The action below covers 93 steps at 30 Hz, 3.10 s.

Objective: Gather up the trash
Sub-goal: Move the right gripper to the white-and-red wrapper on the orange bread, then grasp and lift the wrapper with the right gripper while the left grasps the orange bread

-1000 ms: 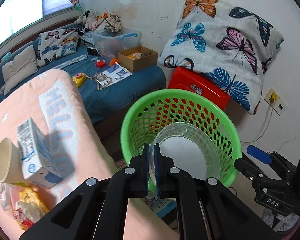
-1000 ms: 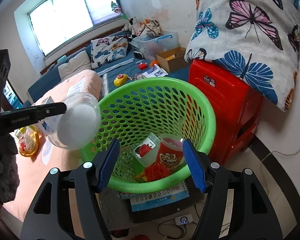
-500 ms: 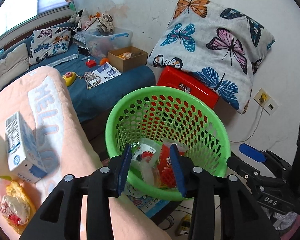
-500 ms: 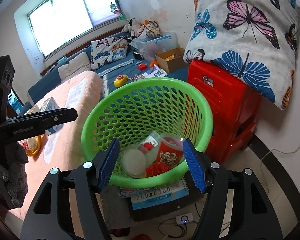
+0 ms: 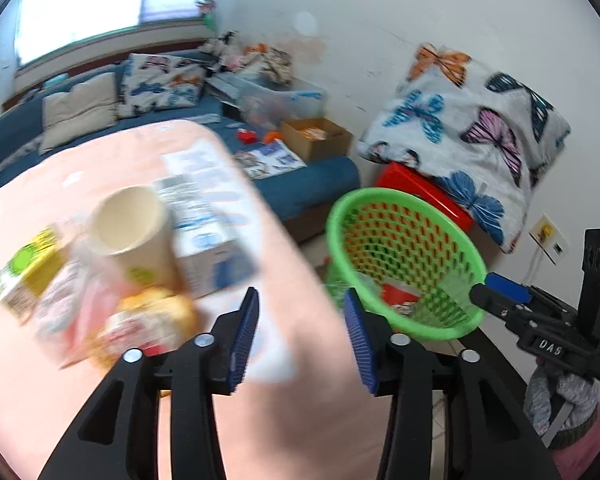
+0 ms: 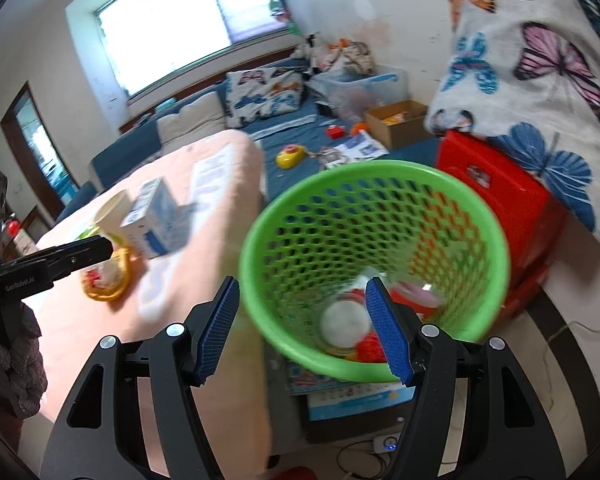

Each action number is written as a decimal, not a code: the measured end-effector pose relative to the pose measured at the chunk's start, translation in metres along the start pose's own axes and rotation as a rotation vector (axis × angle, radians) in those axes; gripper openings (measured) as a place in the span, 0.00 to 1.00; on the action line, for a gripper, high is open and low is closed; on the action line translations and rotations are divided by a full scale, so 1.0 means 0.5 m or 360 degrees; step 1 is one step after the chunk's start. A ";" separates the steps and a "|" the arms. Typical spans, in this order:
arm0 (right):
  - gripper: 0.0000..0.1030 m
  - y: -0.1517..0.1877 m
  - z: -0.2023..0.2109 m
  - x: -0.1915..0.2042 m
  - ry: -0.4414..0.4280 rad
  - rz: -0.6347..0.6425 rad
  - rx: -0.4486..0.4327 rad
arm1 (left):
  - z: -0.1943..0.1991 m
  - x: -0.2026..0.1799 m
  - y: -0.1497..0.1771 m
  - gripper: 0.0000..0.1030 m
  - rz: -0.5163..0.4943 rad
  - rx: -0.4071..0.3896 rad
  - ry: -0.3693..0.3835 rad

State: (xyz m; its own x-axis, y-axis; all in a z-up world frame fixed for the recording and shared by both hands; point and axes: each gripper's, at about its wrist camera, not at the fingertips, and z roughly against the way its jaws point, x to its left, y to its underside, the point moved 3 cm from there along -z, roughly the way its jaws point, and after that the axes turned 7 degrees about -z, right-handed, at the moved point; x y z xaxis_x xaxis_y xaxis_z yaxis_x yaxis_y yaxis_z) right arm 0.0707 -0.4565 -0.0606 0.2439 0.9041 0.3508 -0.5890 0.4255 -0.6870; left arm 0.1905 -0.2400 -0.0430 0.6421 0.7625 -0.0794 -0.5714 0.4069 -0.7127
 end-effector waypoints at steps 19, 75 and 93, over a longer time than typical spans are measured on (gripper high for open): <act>0.64 0.034 -0.119 0.336 -0.0401 0.0394 0.0223 | 0.174 0.253 0.164 0.82 0.0344 -0.0107 -0.0377; 0.52 0.006 -0.199 0.433 -0.0586 0.0350 0.0322 | 0.142 0.290 0.220 0.84 0.0525 -0.0039 -0.0284; 0.53 -0.017 -0.111 0.306 -0.0413 0.0280 0.0143 | -0.030 0.240 0.139 0.66 0.0657 0.0155 -0.0073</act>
State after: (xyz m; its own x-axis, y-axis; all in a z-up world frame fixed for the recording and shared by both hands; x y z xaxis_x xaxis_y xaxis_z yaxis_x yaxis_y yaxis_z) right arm 0.1560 -0.3196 -0.0364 -0.0656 0.9184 0.3901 -0.6731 0.2479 -0.6968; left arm 0.2352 -0.1278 -0.1125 0.3271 0.8920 -0.3119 -0.8229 0.1066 -0.5581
